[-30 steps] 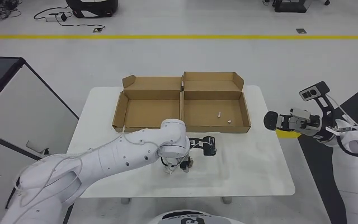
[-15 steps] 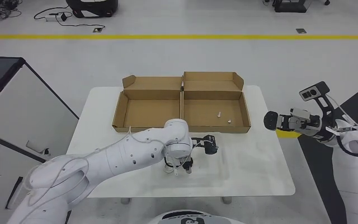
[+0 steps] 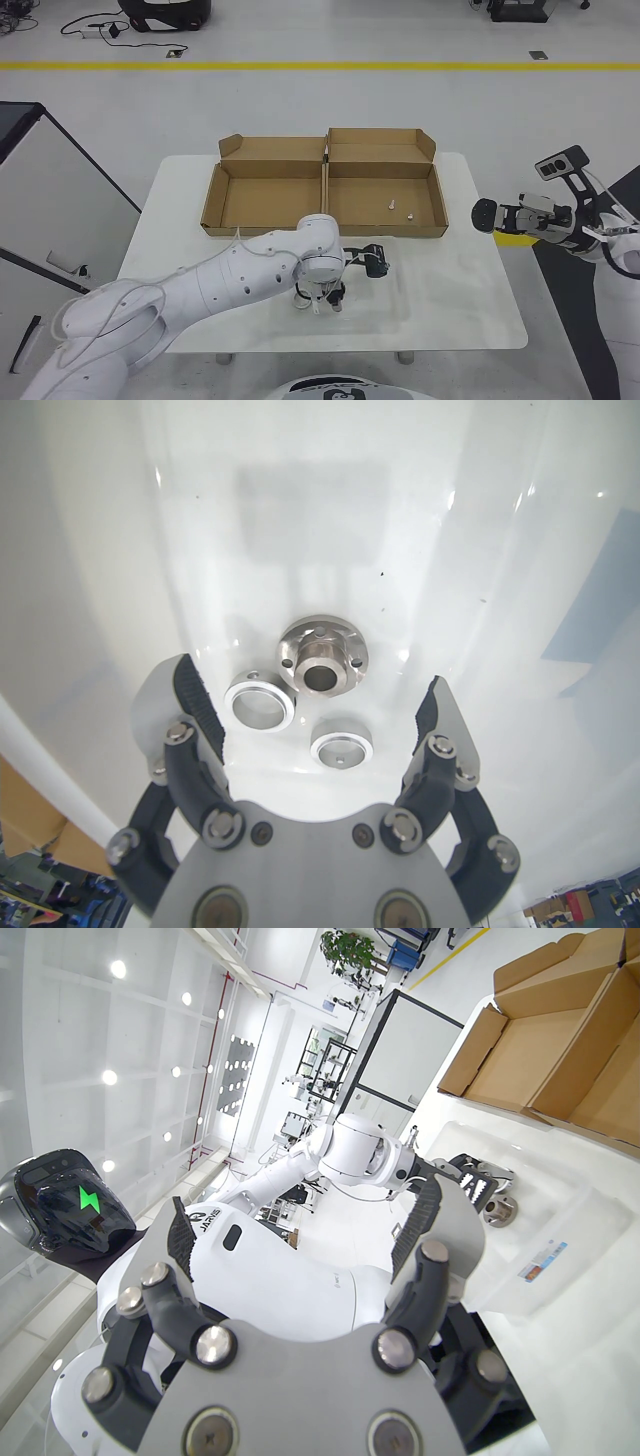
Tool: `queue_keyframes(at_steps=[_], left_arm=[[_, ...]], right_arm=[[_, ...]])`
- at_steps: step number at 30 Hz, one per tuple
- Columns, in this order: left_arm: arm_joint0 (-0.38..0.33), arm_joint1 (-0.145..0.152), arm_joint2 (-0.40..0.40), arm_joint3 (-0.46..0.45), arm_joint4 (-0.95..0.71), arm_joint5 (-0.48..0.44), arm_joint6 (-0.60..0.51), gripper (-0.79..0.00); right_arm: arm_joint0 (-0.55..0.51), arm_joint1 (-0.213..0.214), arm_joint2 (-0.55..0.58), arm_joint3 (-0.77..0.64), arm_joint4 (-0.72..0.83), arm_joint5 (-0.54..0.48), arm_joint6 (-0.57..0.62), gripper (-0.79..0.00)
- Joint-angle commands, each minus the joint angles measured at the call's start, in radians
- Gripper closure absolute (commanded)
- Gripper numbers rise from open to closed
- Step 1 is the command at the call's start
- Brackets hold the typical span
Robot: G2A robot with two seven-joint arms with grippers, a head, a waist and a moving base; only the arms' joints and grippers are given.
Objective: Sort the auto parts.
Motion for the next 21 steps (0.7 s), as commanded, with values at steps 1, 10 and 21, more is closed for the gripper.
queue_keyframes(at_steps=[1, 10, 21], left_arm=[[0.004, 0.000, -0.007, -0.001, -0.005, -0.002, 0.008, -0.785], [0.004, 0.001, -0.010, -0.006, 0.005, -0.002, 0.013, -0.785], [0.004, 0.001, -0.010, -0.006, 0.005, -0.002, 0.013, -0.785]], right_arm=[[0.000, 0.000, 0.000, 0.000, 0.000, 0.000, 0.000, -0.785], [0.000, 0.000, 0.000, 0.000, 0.000, 0.000, 0.000, -0.785], [0.000, 0.000, 0.000, 0.000, 0.000, 0.000, 0.000, -0.785]])
